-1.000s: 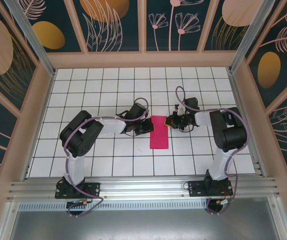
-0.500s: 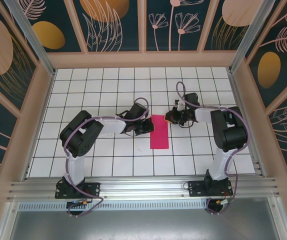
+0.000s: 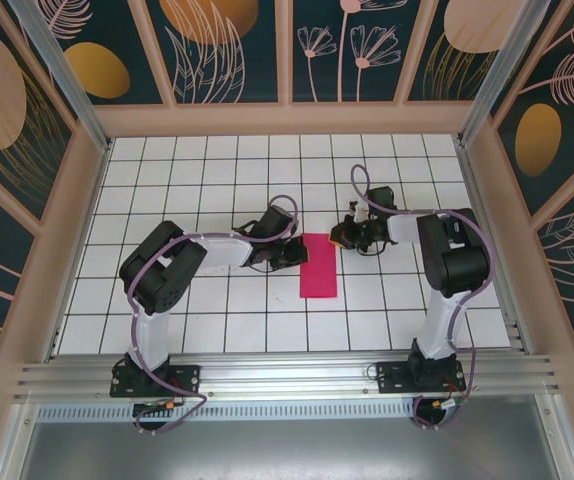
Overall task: Fold a paper plane with a square sheet of paper (pick it up from the middle)
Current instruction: Fold the square sheet of paper in half at the center of the table.
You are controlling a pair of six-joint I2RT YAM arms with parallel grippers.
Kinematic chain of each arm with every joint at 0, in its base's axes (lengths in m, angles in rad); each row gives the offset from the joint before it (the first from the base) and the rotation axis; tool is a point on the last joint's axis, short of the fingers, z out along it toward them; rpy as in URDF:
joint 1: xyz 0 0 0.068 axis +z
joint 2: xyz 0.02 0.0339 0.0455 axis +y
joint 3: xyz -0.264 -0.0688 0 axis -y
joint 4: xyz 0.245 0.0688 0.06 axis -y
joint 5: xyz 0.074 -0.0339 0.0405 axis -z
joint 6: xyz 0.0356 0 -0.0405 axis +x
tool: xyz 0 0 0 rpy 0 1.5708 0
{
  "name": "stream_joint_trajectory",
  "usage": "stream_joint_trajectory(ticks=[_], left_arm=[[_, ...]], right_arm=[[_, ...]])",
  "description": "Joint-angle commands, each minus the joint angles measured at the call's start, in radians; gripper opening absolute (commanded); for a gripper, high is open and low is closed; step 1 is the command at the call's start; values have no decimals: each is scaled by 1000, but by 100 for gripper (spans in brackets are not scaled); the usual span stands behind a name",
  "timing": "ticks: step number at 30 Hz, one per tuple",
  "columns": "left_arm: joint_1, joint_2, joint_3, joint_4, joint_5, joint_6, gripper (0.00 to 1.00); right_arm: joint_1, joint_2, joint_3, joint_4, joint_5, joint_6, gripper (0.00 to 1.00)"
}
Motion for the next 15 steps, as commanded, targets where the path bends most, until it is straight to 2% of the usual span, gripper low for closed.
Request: stream_joint_trajectory(ticks=[1, 6, 15], left_arm=[[-6, 48, -18, -149, -53, 27, 0], [-6, 47, -19, -147, -55, 27, 0], [-7, 39, -18, -154, -59, 27, 0]], right_arm=[[-2, -40, 38, -45, 14, -21, 6], [-5, -35, 85, -39, -29, -19, 6], [-11, 63, 49, -16, 26, -18, 6]])
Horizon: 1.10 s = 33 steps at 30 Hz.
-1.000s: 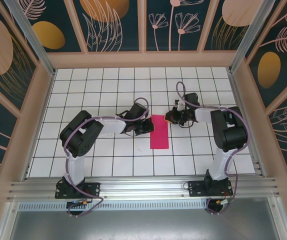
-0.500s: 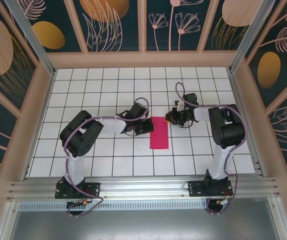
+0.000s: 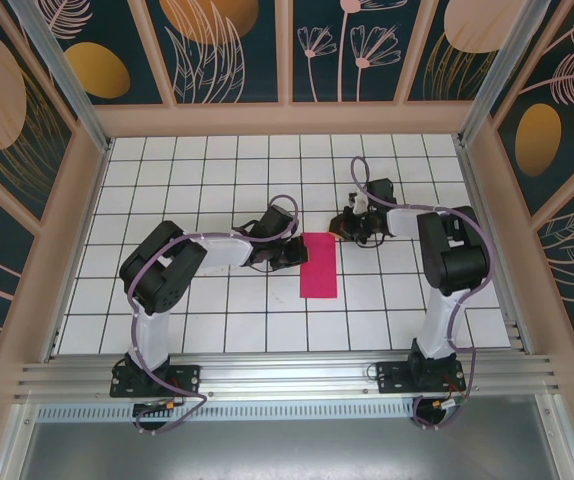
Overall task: Fold a paper plane with a square sheet of paper (pick it up from the middle)
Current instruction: Fold the square sheet of paper in half at the center of the table.
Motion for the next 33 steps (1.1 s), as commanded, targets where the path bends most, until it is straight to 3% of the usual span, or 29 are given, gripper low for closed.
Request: stream_joint_trajectory(ticks=[1, 12, 20, 28, 33], left_arm=[[-7, 37, -27, -142, -56, 22, 0], [-6, 28, -38, -139, -55, 22, 0], [-6, 32, -38, -131, -48, 24, 0], [-7, 34, -39, -129, -46, 25, 0], [-6, 30, -43, -128, -43, 24, 0]], right_arm=[[-11, 32, -28, 5, 21, -19, 6], [-26, -79, 33, -45, -36, -16, 8], [-47, 12, 26, -25, -110, 1, 9], [-41, 56, 41, -98, 9, -21, 10], [-41, -46, 41, -86, -26, -1, 10]])
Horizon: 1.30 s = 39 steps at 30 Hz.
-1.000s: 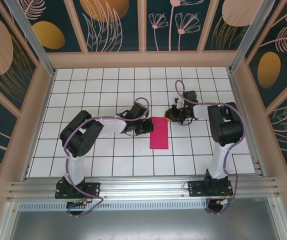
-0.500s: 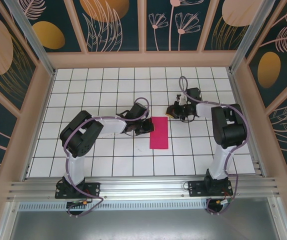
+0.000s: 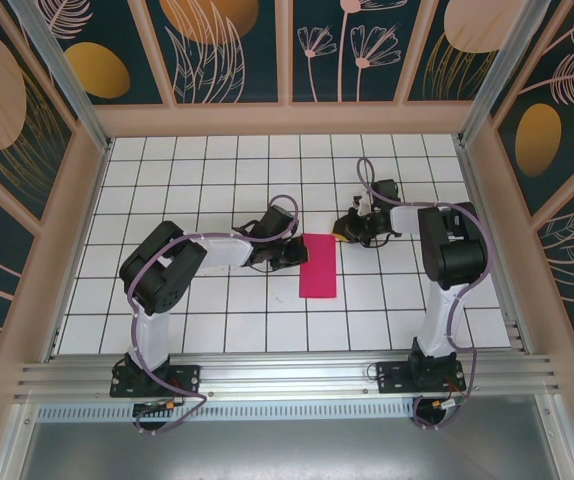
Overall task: Fold a paper plane with a square sheet of paper (pick it up from the middle)
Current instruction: Fold the square sheet of paper in half at the center of the table, then fold the triangle a second time at the center of the table.
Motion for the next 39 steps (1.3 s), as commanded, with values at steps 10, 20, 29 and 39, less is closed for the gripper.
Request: stream_joint_trajectory(ticks=[10, 20, 29, 39], left_arm=[[-6, 33, -36, -122, -32, 28, 0], [-5, 32, -40, -119, -24, 31, 0], [-6, 24, -42, -118, -31, 29, 0], [-5, 16, -52, -121, -35, 32, 0]], right_arm=[[51, -198, -121, 20, 31, 41, 10], [62, -136, -200, 90, 29, 35, 10], [75, -317, -271, 60, 12, 41, 11], [143, -349, -451, 140, 92, 91, 10]])
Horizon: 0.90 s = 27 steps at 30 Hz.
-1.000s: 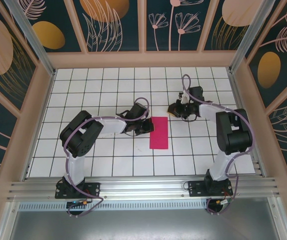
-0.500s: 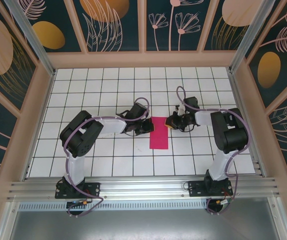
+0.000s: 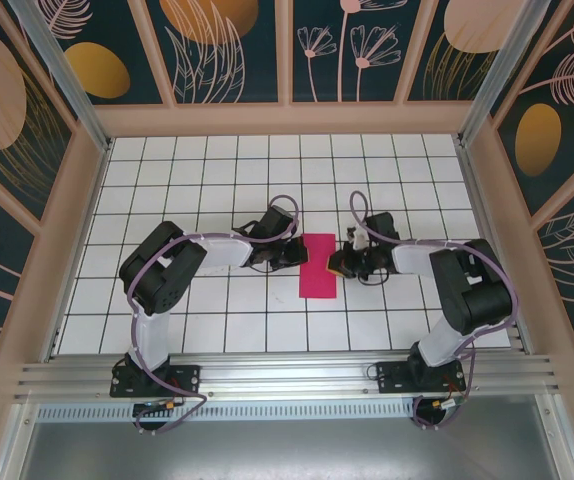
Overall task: Fold a paper plane with a square sheet of paper (pick it up from the middle)
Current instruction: Fold the triangle a second time at the center of the table.
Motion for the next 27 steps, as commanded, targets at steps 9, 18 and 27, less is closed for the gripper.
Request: stream_joint_trajectory(ticks=[9, 18, 27], left_arm=[[-5, 13, -39, -119, -36, 10, 0], [-6, 9, -43, -116, -38, 12, 0], [-6, -13, -34, -113, -36, 16, 0]], right_arm=[[6, -169, -69, -19, 41, -38, 12], [73, -234, -223, 37, -9, 9, 13], [85, -302, -233, -4, 20, 11, 14]])
